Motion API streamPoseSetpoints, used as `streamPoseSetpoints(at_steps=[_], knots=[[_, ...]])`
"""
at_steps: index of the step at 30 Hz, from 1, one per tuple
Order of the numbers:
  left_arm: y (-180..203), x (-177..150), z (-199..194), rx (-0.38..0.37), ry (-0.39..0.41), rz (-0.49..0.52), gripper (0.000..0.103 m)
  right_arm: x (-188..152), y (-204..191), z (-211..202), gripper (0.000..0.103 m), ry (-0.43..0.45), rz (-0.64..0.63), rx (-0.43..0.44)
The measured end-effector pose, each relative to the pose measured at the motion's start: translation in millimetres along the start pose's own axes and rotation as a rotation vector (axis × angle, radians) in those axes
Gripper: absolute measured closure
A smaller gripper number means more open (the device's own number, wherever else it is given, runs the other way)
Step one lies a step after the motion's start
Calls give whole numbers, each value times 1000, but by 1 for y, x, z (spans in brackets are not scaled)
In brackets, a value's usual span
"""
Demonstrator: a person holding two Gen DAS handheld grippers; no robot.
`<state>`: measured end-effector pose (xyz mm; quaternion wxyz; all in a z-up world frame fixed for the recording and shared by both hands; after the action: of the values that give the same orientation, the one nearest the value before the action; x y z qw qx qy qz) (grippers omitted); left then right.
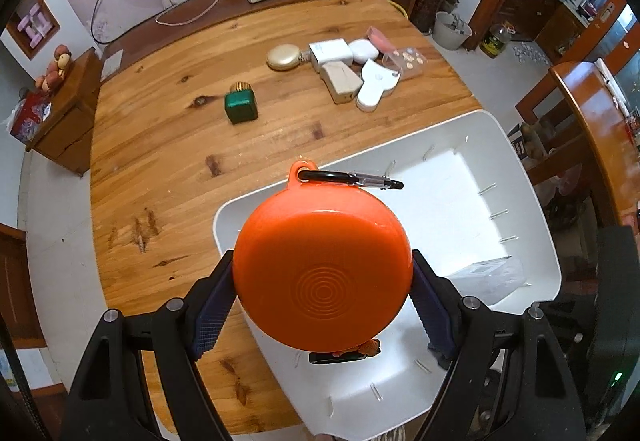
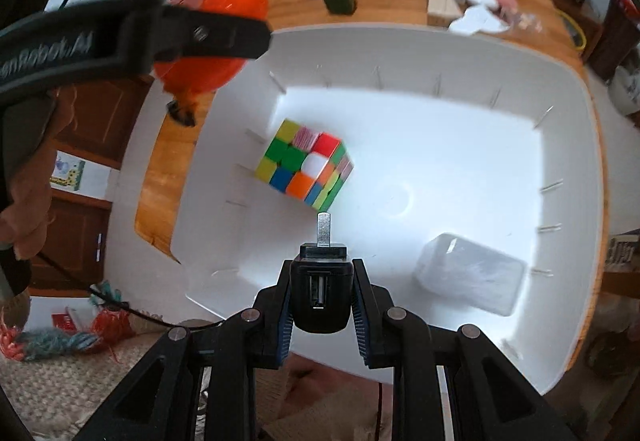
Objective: Organize rigid objects
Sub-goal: 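Carry the orange case and black charger over the white tray with both tools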
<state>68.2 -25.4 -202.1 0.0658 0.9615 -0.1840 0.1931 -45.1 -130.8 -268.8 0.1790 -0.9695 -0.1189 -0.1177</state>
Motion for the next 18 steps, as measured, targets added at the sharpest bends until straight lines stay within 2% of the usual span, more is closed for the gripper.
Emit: streamPoseSetpoints(at_steps=[6, 13, 18], knots=[[8, -2, 15, -2, -27, 31, 20, -11, 3, 25, 77, -63, 15, 7], [16, -5, 31, -4, -59, 48, 20, -15, 36, 43, 77, -96, 75, -90], [25, -5, 45, -12, -82, 71, 20, -16, 56, 46, 77, -98, 111, -120]])
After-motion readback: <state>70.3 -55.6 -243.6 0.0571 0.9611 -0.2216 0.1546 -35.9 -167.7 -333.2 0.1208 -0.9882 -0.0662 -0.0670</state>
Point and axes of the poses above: each gripper's, at about its wrist camera, not at the fingertips, and z roughly the way its jaws point, y to its right, x to its top, the point moved 5 cm from there along z, roughly the way its jaws point, and after that the axes turned 6 degrees about y, right-handed, at the moved point
